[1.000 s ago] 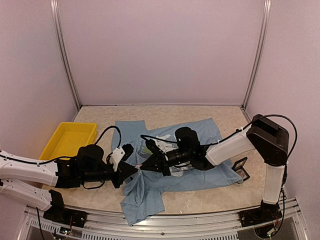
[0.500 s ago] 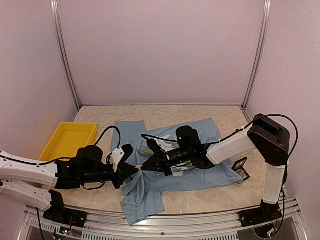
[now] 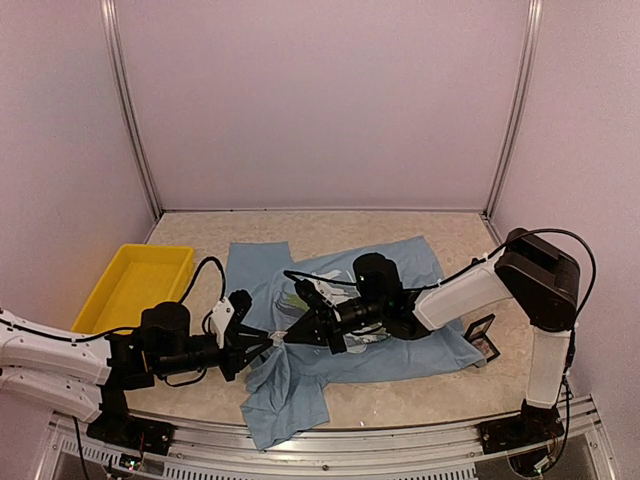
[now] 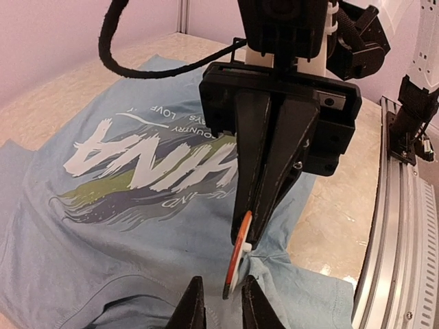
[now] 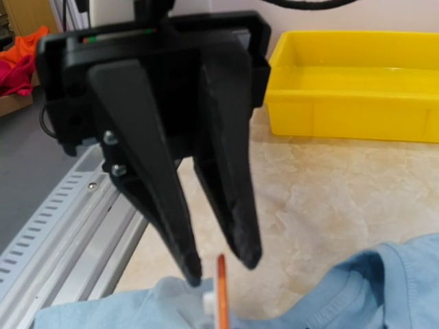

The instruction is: Pin the brooch onto the clothing

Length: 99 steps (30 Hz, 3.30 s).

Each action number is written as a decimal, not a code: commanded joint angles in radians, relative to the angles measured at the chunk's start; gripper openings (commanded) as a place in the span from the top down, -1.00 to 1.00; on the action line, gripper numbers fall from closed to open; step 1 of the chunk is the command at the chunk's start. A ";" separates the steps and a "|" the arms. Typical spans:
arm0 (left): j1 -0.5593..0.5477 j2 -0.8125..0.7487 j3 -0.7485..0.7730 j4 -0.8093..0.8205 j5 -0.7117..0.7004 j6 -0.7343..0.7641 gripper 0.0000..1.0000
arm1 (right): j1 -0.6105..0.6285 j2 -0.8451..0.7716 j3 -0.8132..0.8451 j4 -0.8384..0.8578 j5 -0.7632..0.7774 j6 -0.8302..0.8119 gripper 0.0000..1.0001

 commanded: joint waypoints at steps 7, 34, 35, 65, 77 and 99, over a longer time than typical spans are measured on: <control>0.010 0.084 0.022 0.061 0.061 0.020 0.72 | -0.002 -0.034 -0.020 0.053 -0.034 0.016 1.00; 0.015 0.065 0.035 0.063 0.134 0.032 1.00 | -0.010 -0.055 -0.031 -0.031 -0.029 -0.063 0.17; 0.014 0.062 0.035 0.060 0.131 0.033 1.00 | -0.013 -0.056 -0.029 -0.058 -0.029 -0.081 0.09; 0.002 0.049 0.039 0.045 0.119 0.058 1.00 | 0.011 0.046 0.078 -0.061 -0.059 -0.052 0.18; -0.007 0.035 0.024 0.057 0.126 0.069 1.00 | 0.012 0.064 0.116 -0.116 0.004 -0.014 0.59; -0.018 0.042 0.027 0.048 0.112 0.071 1.00 | 0.003 0.055 0.108 -0.082 0.102 0.157 1.00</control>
